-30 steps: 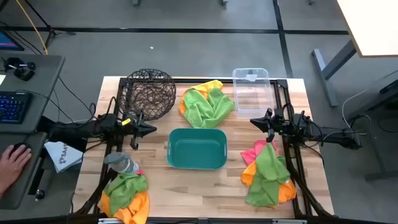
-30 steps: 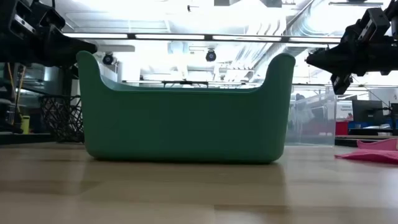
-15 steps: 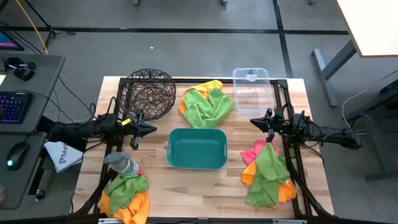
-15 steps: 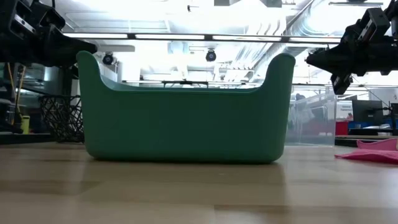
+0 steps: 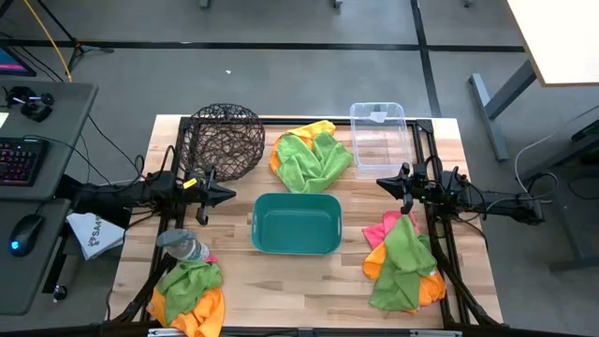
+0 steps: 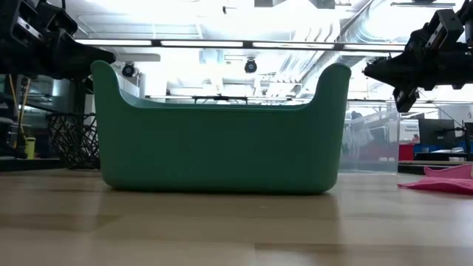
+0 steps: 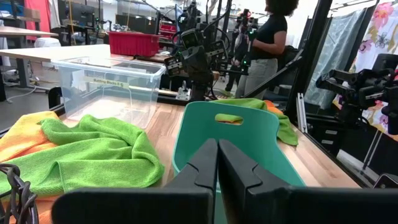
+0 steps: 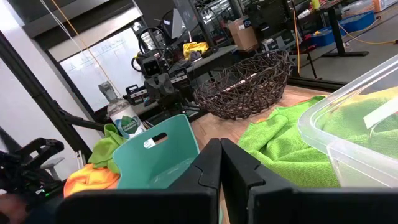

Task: Sort microfiber towel by color & place in baskets

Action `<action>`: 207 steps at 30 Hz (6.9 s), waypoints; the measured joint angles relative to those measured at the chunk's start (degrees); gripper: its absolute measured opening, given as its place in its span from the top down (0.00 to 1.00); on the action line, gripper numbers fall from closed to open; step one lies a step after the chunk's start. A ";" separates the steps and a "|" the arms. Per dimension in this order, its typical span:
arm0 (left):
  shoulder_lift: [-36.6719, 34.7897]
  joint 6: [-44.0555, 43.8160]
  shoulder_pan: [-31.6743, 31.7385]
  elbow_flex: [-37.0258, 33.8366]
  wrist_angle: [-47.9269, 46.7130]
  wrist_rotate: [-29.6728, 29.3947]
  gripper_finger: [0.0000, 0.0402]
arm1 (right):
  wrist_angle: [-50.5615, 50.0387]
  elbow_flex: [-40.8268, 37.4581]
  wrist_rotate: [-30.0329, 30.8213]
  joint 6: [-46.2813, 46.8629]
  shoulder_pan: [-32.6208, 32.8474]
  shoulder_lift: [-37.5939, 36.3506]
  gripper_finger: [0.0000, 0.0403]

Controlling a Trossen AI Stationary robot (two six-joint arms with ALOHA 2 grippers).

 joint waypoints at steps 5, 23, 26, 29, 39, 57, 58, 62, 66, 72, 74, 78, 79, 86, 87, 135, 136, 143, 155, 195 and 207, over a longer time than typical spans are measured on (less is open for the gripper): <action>0.02 -0.01 0.00 0.00 -0.01 0.00 1.00 | -0.02 0.00 -0.01 0.00 0.02 0.01 1.00; 0.00 0.00 0.02 0.00 0.00 0.00 1.00 | 0.01 0.02 -0.01 0.00 0.02 0.00 1.00; 0.02 -0.40 0.01 0.00 0.25 0.00 1.00 | 0.00 -0.01 0.01 0.00 0.02 -0.01 1.00; 0.05 -9.34 -0.11 -0.07 4.71 -0.09 1.00 | 0.01 -0.01 0.02 0.00 0.00 0.01 1.00; 0.68 -41.18 -0.13 -0.02 43.22 -16.10 1.00 | -0.01 -0.01 0.00 0.00 0.01 0.01 1.00; 63.64 -25.57 9.53 51.07 -11.05 -11.47 0.88 | -0.02 -0.01 -0.01 0.00 0.00 -0.02 1.00; 67.50 -24.33 10.98 54.64 -14.72 -10.66 0.84 | -0.01 -0.01 0.00 -0.01 0.00 -0.02 1.00; 82.34 -18.07 15.47 67.48 -27.21 -5.51 0.70 | 0.01 0.01 0.02 0.00 0.01 -0.02 1.00; 93.34 -13.34 17.17 77.18 -31.79 -0.93 0.59 | -0.01 -0.01 -0.01 0.00 0.02 -0.02 1.00; 103.22 -6.26 17.82 84.60 -32.38 0.89 0.53 | -0.01 0.01 -0.01 0.00 0.01 -0.02 1.00; 104.95 -3.85 18.34 85.26 -32.31 1.65 0.53 | -0.01 0.01 -0.01 0.00 0.00 -0.02 1.00; 107.89 -0.37 19.53 85.37 -33.38 4.28 0.53 | 0.01 0.01 -0.01 0.00 0.02 -0.02 1.00; 108.47 0.23 19.73 85.35 -33.41 4.63 0.53 | -0.02 -0.01 -0.01 0.00 0.00 -0.02 1.00; 112.61 6.03 20.56 85.37 -33.28 3.74 0.53 | -0.02 0.02 -0.01 0.00 0.02 -0.02 1.00; 113.20 7.35 20.56 85.37 -33.24 3.08 0.53 | 0.00 -0.01 -0.01 0.00 0.01 -0.02 1.00; 101.06 28.49 18.71 85.33 -25.09 -7.42 1.00 | 0.00 0.00 -0.09 0.00 0.00 -0.02 1.00; 99.55 28.33 18.71 85.31 -22.83 -7.16 1.00 | 0.01 0.00 -0.11 0.00 0.00 -0.02 1.00; 95.17 23.87 18.06 85.56 4.74 -3.01 1.00 | -0.02 0.01 -0.11 0.00 0.01 -0.02 1.00; 112.15 19.56 16.48 94.62 29.16 -1.18 1.00 | -0.02 -0.01 -0.07 0.00 0.00 -0.02 1.00; 96.65 6.93 17.92 104.75 -30.21 10.22 0.53 | -0.02 0.02 -0.12 0.00 0.00 -0.02 1.00; 69.12 -9.10 12.97 69.11 0.05 1.30 0.54 | 29.96 -0.01 13.13 11.37 -0.02 0.86 1.00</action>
